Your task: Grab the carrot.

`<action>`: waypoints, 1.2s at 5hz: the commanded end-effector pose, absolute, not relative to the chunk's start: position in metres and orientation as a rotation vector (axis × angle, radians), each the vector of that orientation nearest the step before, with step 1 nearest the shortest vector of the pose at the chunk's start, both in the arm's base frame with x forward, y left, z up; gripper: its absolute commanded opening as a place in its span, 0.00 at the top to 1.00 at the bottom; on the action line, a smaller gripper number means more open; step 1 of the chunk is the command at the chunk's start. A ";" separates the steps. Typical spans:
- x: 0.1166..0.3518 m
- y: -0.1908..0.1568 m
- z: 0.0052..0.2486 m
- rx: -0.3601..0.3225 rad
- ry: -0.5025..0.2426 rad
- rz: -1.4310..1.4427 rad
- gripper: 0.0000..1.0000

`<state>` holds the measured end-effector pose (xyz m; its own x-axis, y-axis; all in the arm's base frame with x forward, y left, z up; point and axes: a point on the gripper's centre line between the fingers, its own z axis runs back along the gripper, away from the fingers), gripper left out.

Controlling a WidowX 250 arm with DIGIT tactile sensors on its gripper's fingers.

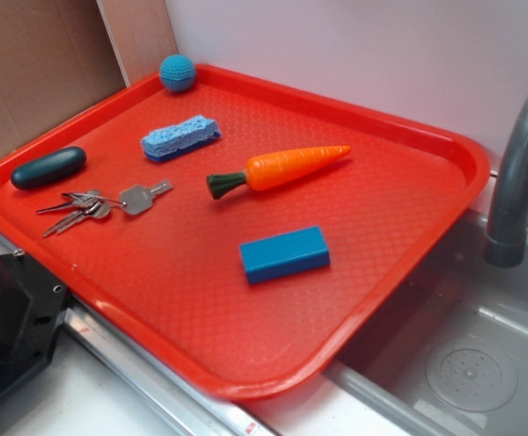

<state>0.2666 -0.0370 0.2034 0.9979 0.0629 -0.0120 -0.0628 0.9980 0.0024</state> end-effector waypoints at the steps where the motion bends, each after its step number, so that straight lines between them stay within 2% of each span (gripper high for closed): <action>1: 0.309 -0.044 0.190 0.046 0.010 0.007 0.00; 2: 0.309 -0.044 0.190 0.046 0.010 0.007 0.00; 3: 0.311 -0.052 0.169 0.065 0.000 -0.053 0.00; 4: 0.300 -0.102 0.171 0.016 -0.023 -0.221 0.00; 5: 0.288 -0.119 0.162 -0.011 0.005 -0.264 0.00; 6: 0.282 -0.100 0.135 -0.008 0.080 -0.244 0.00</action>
